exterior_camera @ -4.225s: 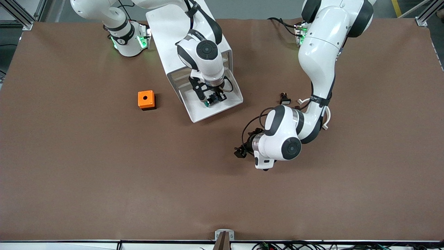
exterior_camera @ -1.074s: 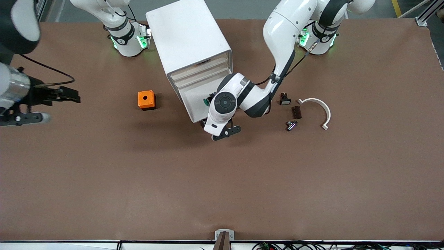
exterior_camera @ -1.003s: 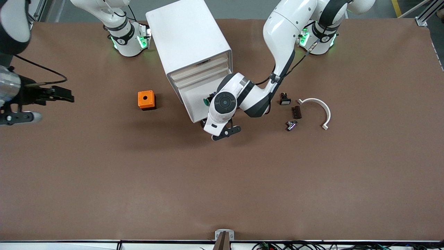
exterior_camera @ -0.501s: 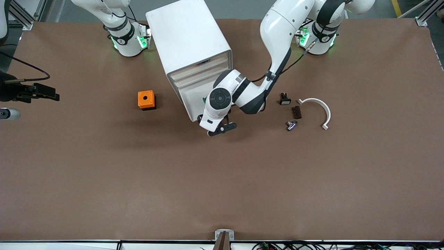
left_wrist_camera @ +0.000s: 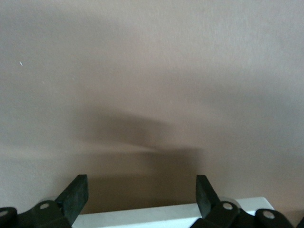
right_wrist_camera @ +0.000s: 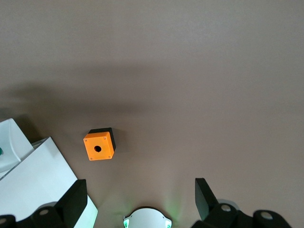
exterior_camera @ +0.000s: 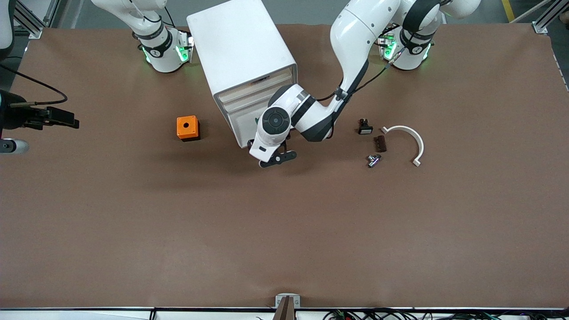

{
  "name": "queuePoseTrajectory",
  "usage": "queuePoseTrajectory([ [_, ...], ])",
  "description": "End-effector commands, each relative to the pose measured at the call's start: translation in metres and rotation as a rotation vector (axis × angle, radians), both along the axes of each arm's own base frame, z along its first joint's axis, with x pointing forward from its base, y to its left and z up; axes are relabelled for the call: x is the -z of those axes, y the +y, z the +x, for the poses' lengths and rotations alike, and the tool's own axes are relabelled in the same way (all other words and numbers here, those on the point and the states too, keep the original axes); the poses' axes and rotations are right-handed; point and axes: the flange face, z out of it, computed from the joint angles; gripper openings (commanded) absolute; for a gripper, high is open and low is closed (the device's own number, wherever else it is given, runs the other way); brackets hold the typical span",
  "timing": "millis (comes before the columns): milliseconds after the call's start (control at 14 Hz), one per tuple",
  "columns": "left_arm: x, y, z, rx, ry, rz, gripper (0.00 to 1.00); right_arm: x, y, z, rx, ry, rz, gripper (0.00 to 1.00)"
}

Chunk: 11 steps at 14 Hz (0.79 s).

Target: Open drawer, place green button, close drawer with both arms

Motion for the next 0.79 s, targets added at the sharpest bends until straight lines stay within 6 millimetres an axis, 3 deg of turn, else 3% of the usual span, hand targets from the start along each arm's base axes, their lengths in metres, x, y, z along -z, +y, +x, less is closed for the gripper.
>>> queuePoseTrajectory([
  [0, -0.002, -0.007, -0.016, 0.01, 0.026, -0.007, 1.0, -0.006, -0.002, -0.002, 0.012, -0.009, -0.01, 1.0],
  [573, 0.0, -0.024, -0.043, 0.05, 0.039, -0.003, 1.0, -0.007, -0.007, -0.003, 0.027, -0.004, -0.016, 1.0],
  [716, 0.002, -0.028, -0.05, 0.061, 0.041, -0.001, 1.0, -0.023, -0.008, -0.001, 0.029, -0.037, -0.018, 1.0],
])
